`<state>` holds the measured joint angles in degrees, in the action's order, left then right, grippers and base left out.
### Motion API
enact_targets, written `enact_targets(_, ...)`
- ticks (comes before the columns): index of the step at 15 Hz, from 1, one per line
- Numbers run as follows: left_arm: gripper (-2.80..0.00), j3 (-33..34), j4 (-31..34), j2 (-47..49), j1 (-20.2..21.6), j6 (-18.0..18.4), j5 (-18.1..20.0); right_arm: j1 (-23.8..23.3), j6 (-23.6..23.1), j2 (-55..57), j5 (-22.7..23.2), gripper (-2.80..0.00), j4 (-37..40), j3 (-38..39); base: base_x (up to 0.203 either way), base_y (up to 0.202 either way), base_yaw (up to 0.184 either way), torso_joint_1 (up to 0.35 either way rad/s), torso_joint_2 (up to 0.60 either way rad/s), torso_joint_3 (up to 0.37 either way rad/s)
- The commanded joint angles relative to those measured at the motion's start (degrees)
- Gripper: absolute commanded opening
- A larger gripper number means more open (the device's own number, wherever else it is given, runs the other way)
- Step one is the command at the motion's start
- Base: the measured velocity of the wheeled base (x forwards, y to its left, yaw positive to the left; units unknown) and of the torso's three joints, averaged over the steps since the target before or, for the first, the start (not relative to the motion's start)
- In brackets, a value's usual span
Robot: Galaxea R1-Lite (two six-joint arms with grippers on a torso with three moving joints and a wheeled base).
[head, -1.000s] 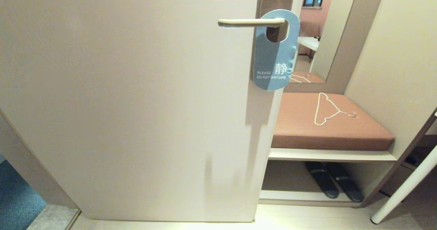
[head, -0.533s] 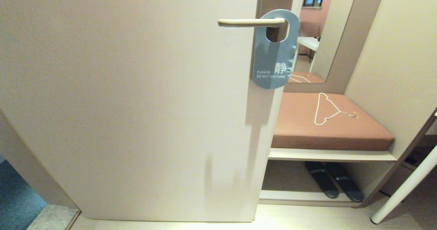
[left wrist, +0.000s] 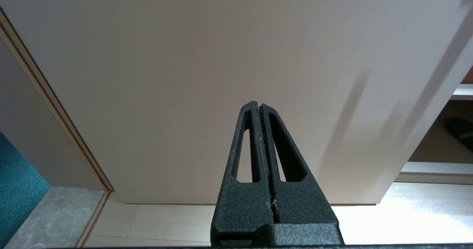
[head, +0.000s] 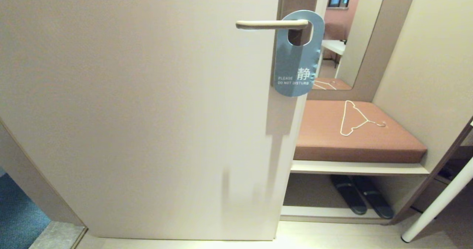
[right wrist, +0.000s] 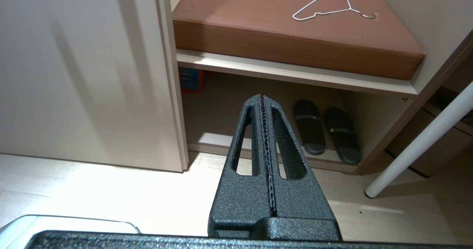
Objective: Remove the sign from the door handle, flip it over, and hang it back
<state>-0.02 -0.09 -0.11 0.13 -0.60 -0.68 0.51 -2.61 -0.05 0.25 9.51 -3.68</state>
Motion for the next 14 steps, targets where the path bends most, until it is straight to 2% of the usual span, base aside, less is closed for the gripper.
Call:
enact_targets(1,-2.80,0.02,0.00,0.11,0.04,-0.02,-0.02,0.02,-0.03,0.05,0.10,-2.80,0.07,-0.01,0.000,0.000,0.000,0.000,0.00,0.000)
enact_targets(14,-2.80,0.02,0.00,0.11,0.04,-0.02,-0.02,0.02,0.50,0.05,-0.25,-2.80,0.07,-0.01,0.000,0.000,0.000,0.000,0.00,0.000)
